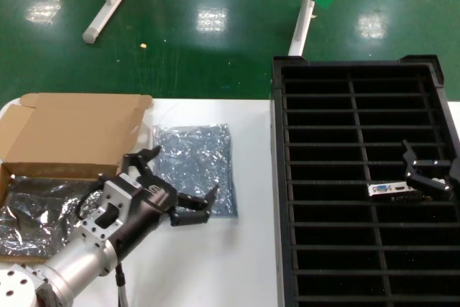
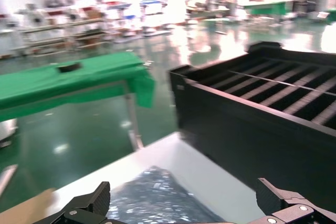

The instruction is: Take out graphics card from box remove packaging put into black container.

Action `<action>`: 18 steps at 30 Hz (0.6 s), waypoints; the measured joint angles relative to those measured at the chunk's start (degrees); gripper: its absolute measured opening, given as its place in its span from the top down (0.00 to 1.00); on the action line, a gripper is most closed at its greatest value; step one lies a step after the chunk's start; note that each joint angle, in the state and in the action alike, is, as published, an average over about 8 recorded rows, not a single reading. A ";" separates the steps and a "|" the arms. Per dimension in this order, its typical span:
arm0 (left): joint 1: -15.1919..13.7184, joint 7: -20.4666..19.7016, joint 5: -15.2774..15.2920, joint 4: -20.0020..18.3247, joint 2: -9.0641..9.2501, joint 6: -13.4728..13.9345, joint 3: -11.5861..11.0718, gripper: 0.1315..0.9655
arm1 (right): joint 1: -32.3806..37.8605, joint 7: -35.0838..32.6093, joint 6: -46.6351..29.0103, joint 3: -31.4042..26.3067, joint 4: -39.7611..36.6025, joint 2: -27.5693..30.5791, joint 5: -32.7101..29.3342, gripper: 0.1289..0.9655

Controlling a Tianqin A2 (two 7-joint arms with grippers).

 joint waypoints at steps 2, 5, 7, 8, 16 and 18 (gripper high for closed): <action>1.80 -1.46 1.02 -2.02 0.86 -2.38 -1.73 0.00 | 0.01 -0.47 1.03 -0.37 -0.70 -0.80 1.32 0.00; 4.52 -3.66 2.55 -5.08 2.16 -5.93 -4.34 0.00 | 0.02 -1.19 2.59 -0.93 -1.74 -2.00 3.29 0.00; 6.33 -5.15 3.60 -7.14 3.03 -8.37 -6.07 0.00 | 0.03 -1.66 3.62 -1.31 -2.44 -2.80 4.62 0.00; 7.24 -5.90 4.12 -8.17 3.47 -9.58 -6.95 0.00 | 0.03 -1.90 4.15 -1.50 -2.79 -3.21 5.29 0.00; 13.01 -10.62 7.43 -14.66 6.23 -17.28 -12.50 0.00 | 0.06 -3.43 7.48 -2.70 -5.04 -5.81 9.56 0.00; 13.48 -11.00 7.70 -15.18 6.45 -17.91 -12.95 0.00 | 0.06 -3.56 7.75 -2.80 -5.22 -6.02 9.91 0.00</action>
